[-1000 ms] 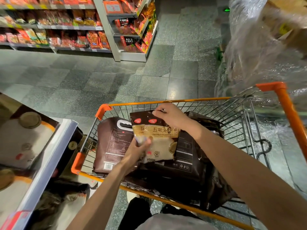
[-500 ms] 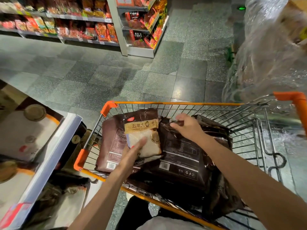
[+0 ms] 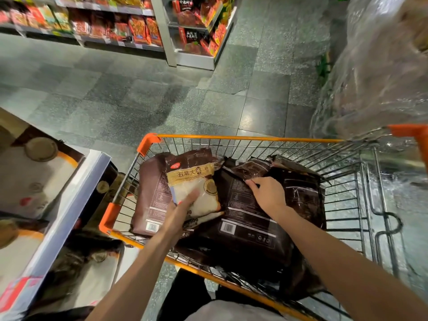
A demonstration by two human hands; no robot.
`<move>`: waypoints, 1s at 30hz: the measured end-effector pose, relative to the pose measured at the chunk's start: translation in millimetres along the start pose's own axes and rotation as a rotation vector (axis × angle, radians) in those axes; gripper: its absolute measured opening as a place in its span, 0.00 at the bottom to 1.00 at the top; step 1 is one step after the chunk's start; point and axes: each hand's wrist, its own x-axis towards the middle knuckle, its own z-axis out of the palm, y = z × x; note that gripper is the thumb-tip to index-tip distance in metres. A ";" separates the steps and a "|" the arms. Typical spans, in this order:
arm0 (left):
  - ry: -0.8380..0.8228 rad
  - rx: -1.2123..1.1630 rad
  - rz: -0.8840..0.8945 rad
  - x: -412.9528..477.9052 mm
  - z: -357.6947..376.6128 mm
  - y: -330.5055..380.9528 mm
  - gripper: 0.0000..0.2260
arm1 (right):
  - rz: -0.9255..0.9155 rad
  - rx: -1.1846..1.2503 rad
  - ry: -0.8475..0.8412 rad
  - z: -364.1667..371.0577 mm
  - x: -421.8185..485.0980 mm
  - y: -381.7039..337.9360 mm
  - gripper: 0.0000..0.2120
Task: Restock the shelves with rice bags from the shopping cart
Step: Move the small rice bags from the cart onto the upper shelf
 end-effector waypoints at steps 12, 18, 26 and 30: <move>-0.004 0.056 0.152 -8.4 5.3 -0.3 0.26 | -0.114 0.373 0.208 -56.0 -11.3 -17.2 0.09; -0.039 0.104 0.229 -9.8 7.9 -3.6 0.18 | -0.146 0.521 0.338 -106.5 -15.0 -44.8 0.13; 0.019 0.066 0.236 -8.2 8.8 -10.0 0.23 | 0.487 0.869 0.082 -58.6 -10.4 -25.2 0.19; 0.063 0.060 0.234 -9.9 5.9 -15.8 0.26 | 0.419 0.537 -0.160 -25.4 -36.5 -2.8 0.26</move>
